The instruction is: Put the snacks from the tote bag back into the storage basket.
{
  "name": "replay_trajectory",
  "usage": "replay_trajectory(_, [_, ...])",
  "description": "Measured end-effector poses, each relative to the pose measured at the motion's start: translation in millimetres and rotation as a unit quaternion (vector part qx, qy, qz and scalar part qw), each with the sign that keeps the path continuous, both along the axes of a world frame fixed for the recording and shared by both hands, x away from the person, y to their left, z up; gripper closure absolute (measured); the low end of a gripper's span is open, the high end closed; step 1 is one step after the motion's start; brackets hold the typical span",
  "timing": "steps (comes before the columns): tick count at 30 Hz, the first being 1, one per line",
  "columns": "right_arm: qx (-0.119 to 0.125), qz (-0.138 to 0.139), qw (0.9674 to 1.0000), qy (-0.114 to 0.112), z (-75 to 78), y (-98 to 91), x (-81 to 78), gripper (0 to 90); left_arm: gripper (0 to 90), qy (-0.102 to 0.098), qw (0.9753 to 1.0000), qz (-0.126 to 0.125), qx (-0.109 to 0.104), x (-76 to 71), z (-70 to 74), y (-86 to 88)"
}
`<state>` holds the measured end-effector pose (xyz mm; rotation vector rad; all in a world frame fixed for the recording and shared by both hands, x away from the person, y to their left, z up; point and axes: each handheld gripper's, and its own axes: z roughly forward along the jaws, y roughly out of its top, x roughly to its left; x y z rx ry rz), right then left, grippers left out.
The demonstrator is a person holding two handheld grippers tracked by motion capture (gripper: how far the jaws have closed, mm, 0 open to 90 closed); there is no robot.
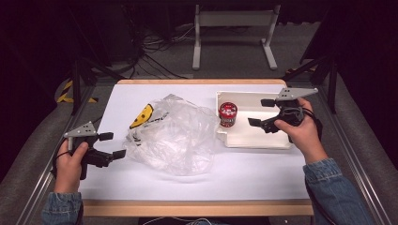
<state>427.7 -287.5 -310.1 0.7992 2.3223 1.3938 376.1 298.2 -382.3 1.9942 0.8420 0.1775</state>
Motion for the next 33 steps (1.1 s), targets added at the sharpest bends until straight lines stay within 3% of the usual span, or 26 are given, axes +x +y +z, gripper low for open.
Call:
replay_trajectory(5, [0.016,0.007,0.9998,0.006,-6.1,-12.5,-10.9,1.1,3.4,0.001,0.9999,-0.009,0.005,0.3,-1.5,-4.7])
replay_trajectory(8, [0.015,-0.004,0.9997,0.018,-12.6,-18.3,-15.1,1.6,3.8,-0.012,0.9999,-0.002,-0.002,-1.4,-3.4,-5.1])
replay_trajectory(14, [0.029,-0.011,0.9995,0.011,-22.7,-29.0,-28.7,1.6,3.7,-0.010,0.9999,-0.002,-0.009,-5.9,-10.2,-5.9])
replay_trajectory(17, [0.009,0.013,0.9998,-0.009,-28.6,-33.3,-34.9,1.5,3.7,-0.015,0.9998,0.002,-0.011,-7.8,-11.6,-6.4])
replay_trajectory(19, [0.008,0.018,0.9998,-0.006,-33.0,-33.5,-37.5,1.5,3.7,-0.018,0.9998,0.003,-0.012,-9.6,-12.7,-7.4])
replay_trajectory(27, [0.047,0.018,0.9985,-0.021,-49.3,-37.0,-52.1,1.8,3.6,-0.036,0.9991,0.005,-0.021,-18.8,-20.9,-9.5])
replay_trajectory(33, [0.050,0.020,0.9985,-0.015,-62.9,-39.1,-55.6,1.8,3.5,-0.039,0.9990,-0.001,-0.023,-23.0,-29.2,-13.9])
